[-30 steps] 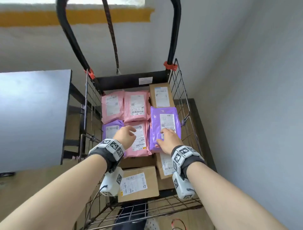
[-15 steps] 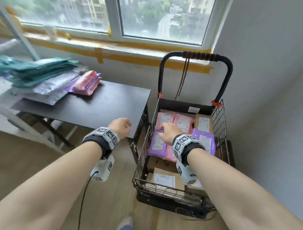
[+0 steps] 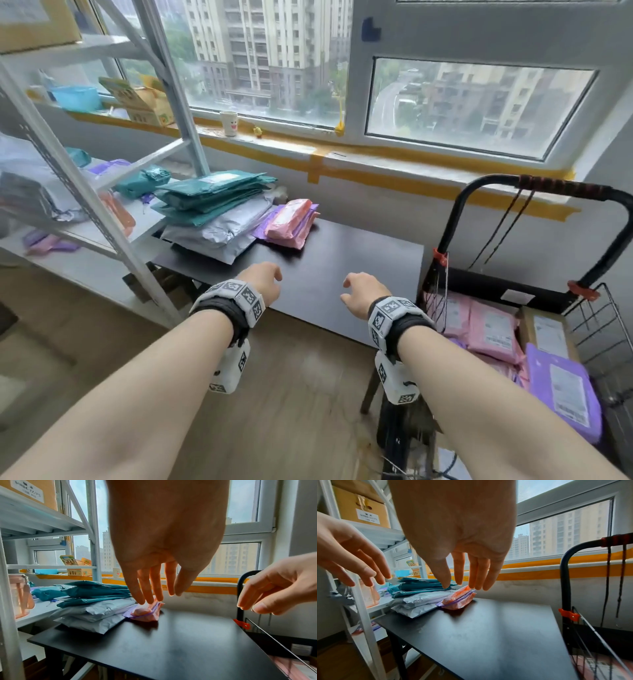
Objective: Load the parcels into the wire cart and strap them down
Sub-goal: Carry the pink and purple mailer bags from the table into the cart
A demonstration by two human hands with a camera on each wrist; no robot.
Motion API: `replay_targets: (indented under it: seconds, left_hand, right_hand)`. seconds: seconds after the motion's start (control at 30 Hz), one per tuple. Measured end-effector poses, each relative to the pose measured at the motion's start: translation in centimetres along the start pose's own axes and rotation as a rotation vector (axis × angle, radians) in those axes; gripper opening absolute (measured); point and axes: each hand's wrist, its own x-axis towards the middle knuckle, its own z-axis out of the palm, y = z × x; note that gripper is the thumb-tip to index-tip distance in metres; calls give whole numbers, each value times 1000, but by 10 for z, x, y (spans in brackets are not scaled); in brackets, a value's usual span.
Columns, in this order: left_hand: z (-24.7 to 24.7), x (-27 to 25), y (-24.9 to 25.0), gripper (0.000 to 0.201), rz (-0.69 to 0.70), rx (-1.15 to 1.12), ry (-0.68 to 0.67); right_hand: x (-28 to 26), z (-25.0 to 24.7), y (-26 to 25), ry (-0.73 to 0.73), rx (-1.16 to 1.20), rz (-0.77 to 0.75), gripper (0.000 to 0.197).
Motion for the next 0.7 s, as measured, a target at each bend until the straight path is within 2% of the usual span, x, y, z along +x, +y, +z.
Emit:
replay_targets:
  seconds: [0.17, 0.33, 0.57, 0.7]
  left_hand:
    - [-39, 54, -55, 32, 25, 28, 16]
    - [-49, 114, -84, 28, 41, -24, -12]
    - [-46, 229, -101, 28, 15, -155, -17]
    - [-39, 293, -106, 34, -19, -106, -104]
  right_hand:
    - [53, 4, -57, 19, 35, 47, 36]
    - [116, 7, -93, 3, 54, 55, 36]
    - [244, 15, -99, 6, 191, 94, 36]
    - [308, 22, -93, 4, 288, 173, 40]
